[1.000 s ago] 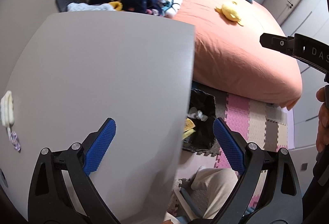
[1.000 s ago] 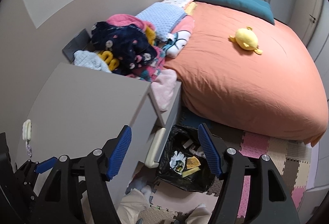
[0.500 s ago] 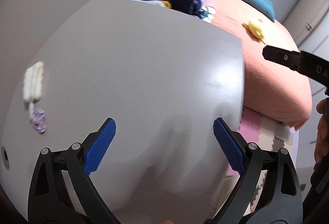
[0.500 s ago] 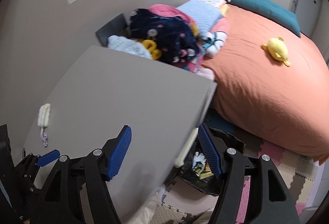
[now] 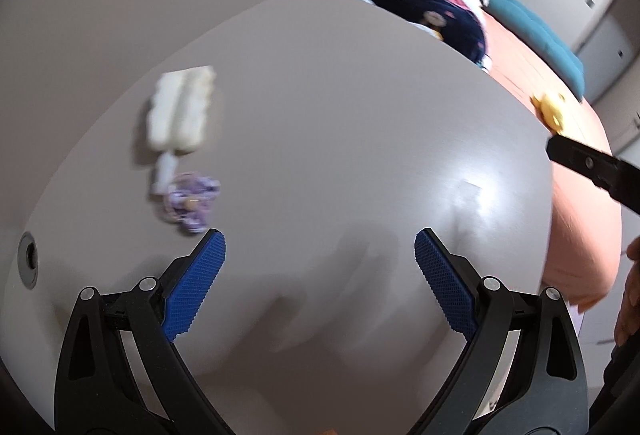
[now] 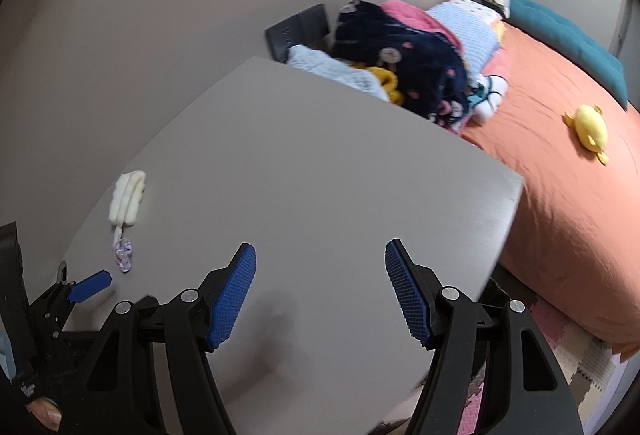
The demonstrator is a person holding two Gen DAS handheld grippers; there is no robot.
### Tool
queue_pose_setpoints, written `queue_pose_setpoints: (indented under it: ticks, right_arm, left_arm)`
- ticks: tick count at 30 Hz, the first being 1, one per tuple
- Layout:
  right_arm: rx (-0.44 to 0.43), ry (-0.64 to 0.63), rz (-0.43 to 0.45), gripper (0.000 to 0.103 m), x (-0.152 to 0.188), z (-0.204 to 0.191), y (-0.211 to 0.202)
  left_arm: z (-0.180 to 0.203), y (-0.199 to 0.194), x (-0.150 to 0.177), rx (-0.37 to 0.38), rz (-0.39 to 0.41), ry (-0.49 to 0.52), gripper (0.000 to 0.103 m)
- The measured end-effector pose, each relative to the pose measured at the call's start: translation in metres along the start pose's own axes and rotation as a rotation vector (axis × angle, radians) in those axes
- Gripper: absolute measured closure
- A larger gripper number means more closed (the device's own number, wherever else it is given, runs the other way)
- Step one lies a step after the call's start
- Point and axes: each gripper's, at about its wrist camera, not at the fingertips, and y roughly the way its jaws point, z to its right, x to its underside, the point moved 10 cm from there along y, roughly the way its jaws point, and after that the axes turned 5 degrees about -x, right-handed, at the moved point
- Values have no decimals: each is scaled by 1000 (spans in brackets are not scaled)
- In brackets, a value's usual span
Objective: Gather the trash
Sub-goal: 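Move both open tools back over the white foam sponge stick, then grasp the purple flower tag of the sponge stick with the left tool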
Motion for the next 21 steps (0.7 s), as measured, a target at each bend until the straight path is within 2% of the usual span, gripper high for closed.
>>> queue_pose_setpoints:
  ticks: [1, 3, 8, 13, 21]
  right_arm:
    - [-2, -4, -2, 35, 0, -4, 2]
    - [-14, -12, -9, 35, -1, -13, 7]
    - [-34, -31, -20, 35, -5, -32, 19]
    - [-48, -52, -31, 35, -9, -51, 32]
    - [-80, -90, -58, 35, -17, -83, 57]
  left_arm:
    - [-8, 1, 0, -10, 4, -13, 12]
    - [-24, 3, -3, -43, 7, -41, 21]
    - [-50, 19, -3, -42, -37, -106, 50]
    - [-61, 32, -4, -43, -55, -131, 54]
    - [-70, 39, -10, -55, -54, -133, 54]
